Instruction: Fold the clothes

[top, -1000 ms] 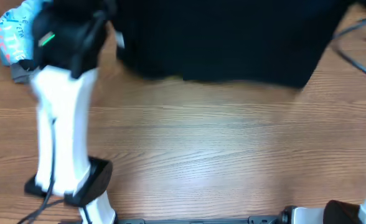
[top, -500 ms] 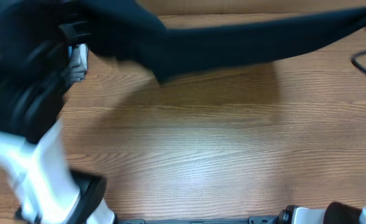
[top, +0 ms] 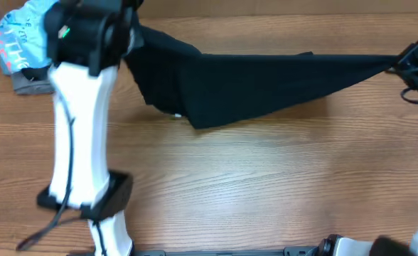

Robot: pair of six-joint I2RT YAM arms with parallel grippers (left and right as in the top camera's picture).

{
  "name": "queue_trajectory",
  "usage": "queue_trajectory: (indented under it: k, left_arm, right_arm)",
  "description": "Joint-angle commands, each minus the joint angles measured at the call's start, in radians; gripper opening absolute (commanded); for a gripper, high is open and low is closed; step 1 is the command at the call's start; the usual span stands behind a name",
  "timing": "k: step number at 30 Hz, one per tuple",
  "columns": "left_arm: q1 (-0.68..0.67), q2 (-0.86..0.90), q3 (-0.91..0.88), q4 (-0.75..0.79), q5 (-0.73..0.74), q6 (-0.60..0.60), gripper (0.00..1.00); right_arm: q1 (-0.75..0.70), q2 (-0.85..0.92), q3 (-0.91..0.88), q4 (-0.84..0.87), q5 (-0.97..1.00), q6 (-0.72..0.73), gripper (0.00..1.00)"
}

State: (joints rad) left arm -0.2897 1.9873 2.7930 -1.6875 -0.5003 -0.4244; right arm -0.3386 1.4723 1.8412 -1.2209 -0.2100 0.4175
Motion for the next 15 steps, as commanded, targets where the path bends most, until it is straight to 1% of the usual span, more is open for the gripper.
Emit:
queue_trajectory:
  k: [1,4,8,11,15]
  left_arm:
    - [-0.098,-0.205,0.037,-0.002,-0.046,-0.019,0.04]
    - [-0.192,-0.277,0.037,-0.002,-0.036,-0.017,0.04]
    - [-0.293,-0.320,0.037,0.000,-0.080,-0.018,0.04]
    - [-0.282,-0.294,0.032,-0.002,-0.070,-0.029,0.04]
    - [-0.211,-0.193,0.002,0.008,-0.003,-0.033,0.04]
  right_arm:
    - [-0.004,-0.177,0.018,-0.002,0.006,-0.003,0.04]
    - [-0.004,-0.254,0.018,-0.027,0.006,-0.003,0.04]
    - [-0.004,-0.299,0.019,-0.039,0.005,-0.003,0.04]
    - [-0.004,-0.278,0.019,-0.032,-0.014,-0.002,0.04]
    - [-0.004,-0.176,0.019,0.015,-0.074,0.001,0.04]
